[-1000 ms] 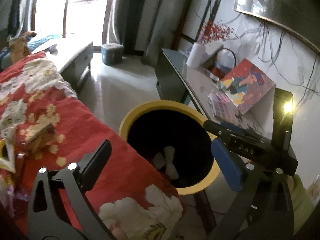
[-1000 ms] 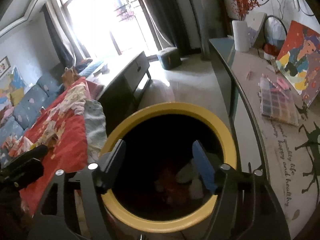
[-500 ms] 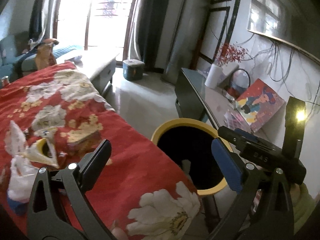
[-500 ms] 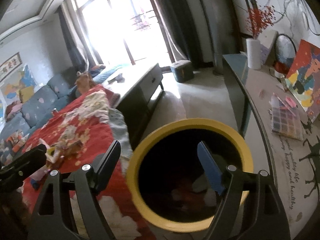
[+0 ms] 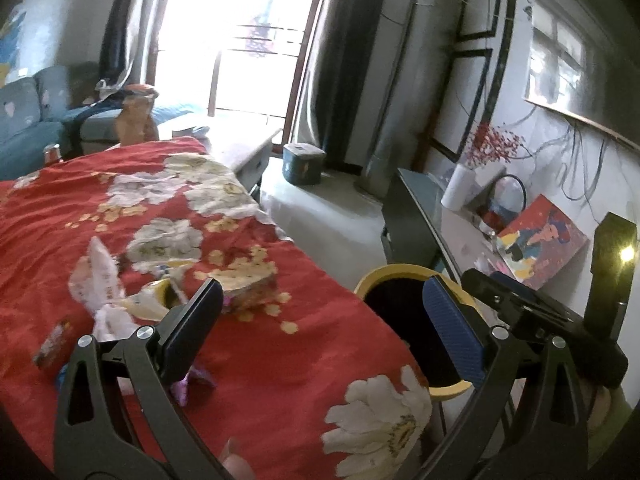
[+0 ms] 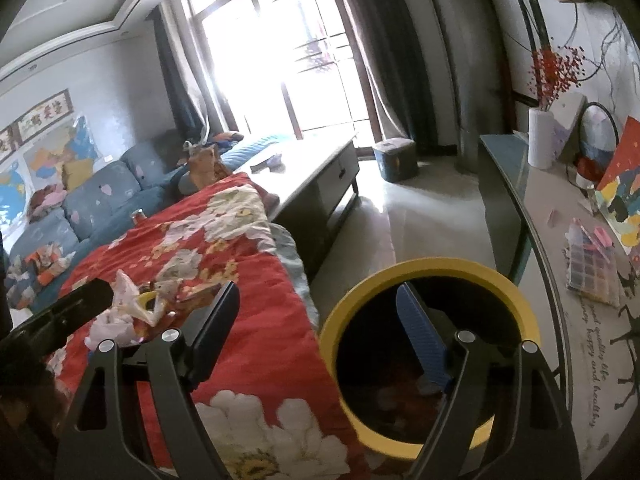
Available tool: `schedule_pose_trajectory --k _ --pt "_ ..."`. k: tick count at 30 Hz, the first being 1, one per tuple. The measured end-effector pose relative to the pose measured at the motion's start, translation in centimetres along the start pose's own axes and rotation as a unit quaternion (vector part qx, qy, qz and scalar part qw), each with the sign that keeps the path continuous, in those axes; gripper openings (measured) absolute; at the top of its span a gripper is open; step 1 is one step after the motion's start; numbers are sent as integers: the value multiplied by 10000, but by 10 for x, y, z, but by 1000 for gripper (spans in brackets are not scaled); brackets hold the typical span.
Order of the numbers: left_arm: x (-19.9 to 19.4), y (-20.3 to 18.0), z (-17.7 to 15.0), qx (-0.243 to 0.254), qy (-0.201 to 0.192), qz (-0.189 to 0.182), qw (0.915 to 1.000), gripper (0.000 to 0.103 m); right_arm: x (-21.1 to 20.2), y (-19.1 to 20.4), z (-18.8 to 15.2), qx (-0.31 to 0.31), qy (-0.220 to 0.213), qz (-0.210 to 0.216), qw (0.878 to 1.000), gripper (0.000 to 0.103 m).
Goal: Collect trash
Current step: 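Move both tools back over the bedspread toward the remaining trash, then reach the left tool toward the white plastic bag while the right tool reaches the purple wrapper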
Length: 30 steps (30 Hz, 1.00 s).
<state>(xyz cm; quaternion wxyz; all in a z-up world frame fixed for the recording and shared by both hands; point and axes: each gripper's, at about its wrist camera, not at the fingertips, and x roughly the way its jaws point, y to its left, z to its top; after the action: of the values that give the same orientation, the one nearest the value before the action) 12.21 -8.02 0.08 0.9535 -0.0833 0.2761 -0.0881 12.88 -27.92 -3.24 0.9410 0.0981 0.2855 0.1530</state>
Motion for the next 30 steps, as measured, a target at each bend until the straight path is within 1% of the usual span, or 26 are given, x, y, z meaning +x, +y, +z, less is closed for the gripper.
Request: schedule_pose_trajectory --k 12,25,30 --pt "-23 41 3 -286 -200 361 9987 92 1 39 -4 -265 10 220 9994 81" --pt "-38 83 1 -595 -204 669 9958 92 10 77 -12 -493 196 525 9972 81" --pt "-41 96 -2 -597 -165 809 9948 92 13 95 -18 -637 272 689 9952 81"
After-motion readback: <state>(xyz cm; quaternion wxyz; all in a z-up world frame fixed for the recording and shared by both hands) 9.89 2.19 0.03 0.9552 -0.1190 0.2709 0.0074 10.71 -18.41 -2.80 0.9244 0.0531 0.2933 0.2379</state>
